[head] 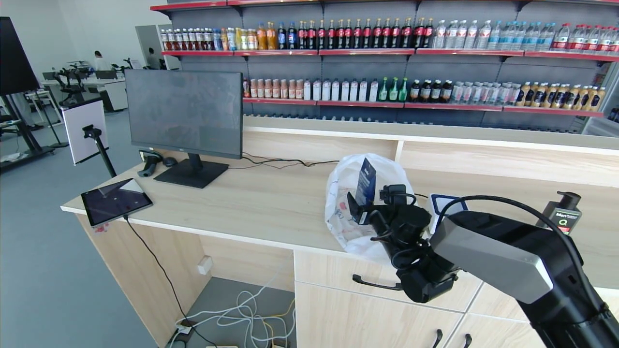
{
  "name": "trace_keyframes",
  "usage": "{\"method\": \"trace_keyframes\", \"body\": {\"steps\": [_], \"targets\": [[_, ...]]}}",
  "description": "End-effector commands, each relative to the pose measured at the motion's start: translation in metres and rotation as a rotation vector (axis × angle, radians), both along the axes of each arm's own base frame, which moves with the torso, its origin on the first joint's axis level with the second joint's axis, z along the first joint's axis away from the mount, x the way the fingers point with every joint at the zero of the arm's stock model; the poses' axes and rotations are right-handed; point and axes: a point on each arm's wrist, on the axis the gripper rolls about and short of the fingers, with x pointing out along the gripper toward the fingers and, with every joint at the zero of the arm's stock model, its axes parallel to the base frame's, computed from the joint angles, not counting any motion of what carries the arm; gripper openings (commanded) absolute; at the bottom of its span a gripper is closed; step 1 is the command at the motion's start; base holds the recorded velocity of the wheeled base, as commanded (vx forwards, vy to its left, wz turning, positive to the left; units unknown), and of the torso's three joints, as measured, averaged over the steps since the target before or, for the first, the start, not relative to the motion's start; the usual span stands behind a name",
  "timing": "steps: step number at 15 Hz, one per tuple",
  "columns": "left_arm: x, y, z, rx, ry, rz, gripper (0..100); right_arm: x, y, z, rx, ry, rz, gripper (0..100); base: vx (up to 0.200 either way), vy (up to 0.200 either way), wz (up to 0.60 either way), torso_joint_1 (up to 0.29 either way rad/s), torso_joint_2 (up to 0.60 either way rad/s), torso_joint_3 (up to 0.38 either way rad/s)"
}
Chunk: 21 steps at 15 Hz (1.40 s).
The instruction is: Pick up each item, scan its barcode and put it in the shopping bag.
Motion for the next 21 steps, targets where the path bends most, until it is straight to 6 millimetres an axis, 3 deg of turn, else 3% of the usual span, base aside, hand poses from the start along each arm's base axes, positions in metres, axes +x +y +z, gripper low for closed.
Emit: {"method": "trace_keyframes", "body": {"steps": [1,5,9,12,16,19,21], "targets": [[0.0,0.0,0.0,0.0,0.0,0.0,0,-0.005,-0.001,0.022,0.014,-0.032,0.002,100,0.0,0.0,0.0,0.0,0.0,0.0],[0.0,0.0,0.0,0.0,0.0,0.0,0,-0.021,-0.008,0.058,0.027,-0.066,0.002,100,0.0,0.0,0.0,0.0,0.0,0.0],[0.0,0.0,0.0,0.001,0.0,0.0,0,-0.055,-0.002,0.087,0.029,-0.069,0.047,100,0.0,0.0,0.0,0.0,0.0,0.0],[0.0,0.0,0.0,0.003,0.0,0.0,0,-0.073,-0.009,0.105,0.034,-0.079,0.05,100,0.0,0.0,0.0,0.0,0.0,0.0],[0.0,0.0,0.0,0.001,0.0,0.0,0,-0.137,-0.004,0.147,0.078,-0.107,0.155,100,0.0,0.0,0.0,0.0,0.0,0.0],[0.0,0.0,0.0,0.004,0.0,-0.001,0,-0.154,-0.004,0.155,0.085,-0.115,0.181,100,0.0,0.0,0.0,0.0,0.0,0.0],[0.0,0.0,0.0,0.012,0.001,-0.003,0,-0.154,-0.003,0.156,0.087,-0.118,0.186,100,0.0,0.0,0.0,0.0,0.0,0.0]]}}
